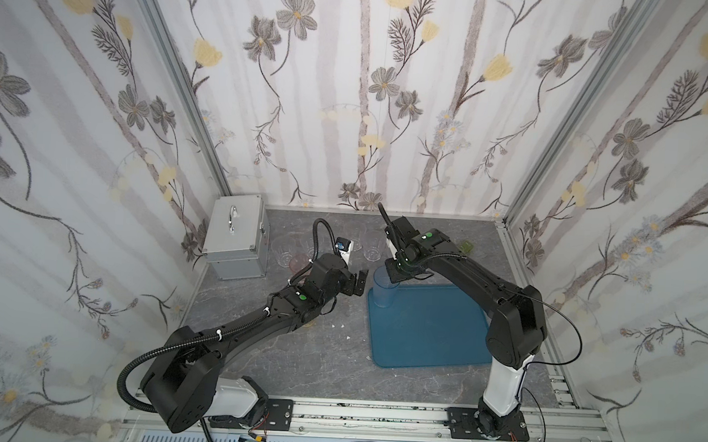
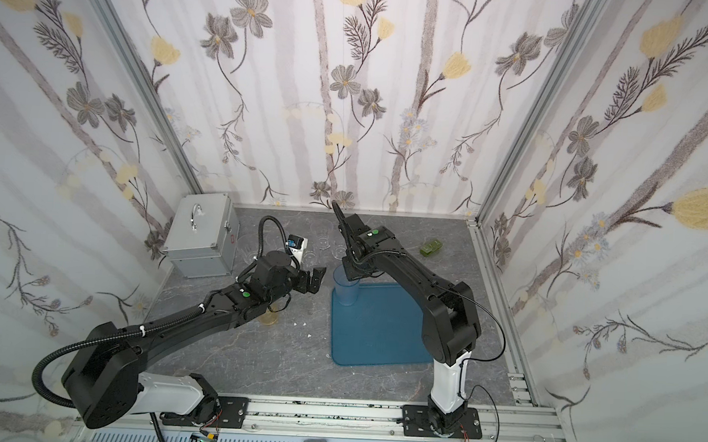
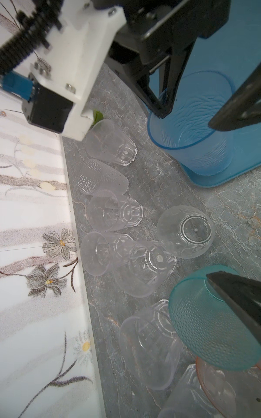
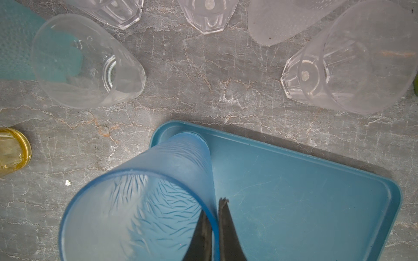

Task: Place the glasses into the tray
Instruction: 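Carry the blue cup with the right gripper and set it on the teal tray, then release the blue cup with the right gripper while the left gripper nears the yellow cup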

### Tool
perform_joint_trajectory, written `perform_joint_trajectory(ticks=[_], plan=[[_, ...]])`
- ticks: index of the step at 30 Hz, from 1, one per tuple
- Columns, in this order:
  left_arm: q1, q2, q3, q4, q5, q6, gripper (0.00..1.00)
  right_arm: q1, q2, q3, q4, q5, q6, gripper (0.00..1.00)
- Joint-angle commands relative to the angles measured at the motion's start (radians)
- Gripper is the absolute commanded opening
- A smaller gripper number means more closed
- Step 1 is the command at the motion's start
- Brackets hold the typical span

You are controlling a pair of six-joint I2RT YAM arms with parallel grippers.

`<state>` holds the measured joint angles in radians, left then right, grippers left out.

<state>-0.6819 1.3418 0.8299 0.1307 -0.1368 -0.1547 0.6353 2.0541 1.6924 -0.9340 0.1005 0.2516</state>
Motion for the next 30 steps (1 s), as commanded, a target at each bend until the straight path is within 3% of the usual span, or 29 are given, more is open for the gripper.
perform_joint_trajectory(ticks=[1, 16, 20, 30], plan=[[0.001, 0.000, 0.003, 0.038, -0.020, 0.004, 1.00, 0.004, 0.010, 0.006, 0.029, 0.002, -0.006, 0.06], [0.025, -0.038, 0.017, 0.034, -0.032, -0.095, 0.95, -0.012, -0.042, 0.052, 0.009, -0.046, 0.003, 0.43], [0.075, -0.044, 0.037, 0.011, 0.014, -0.136, 0.91, -0.033, -0.067, 0.098, 0.012, -0.089, 0.018, 0.47], [0.236, 0.049, 0.226, -0.277, 0.086, -0.137, 0.79, -0.077, -0.060, 0.169, 0.130, -0.100, 0.090, 0.49]])
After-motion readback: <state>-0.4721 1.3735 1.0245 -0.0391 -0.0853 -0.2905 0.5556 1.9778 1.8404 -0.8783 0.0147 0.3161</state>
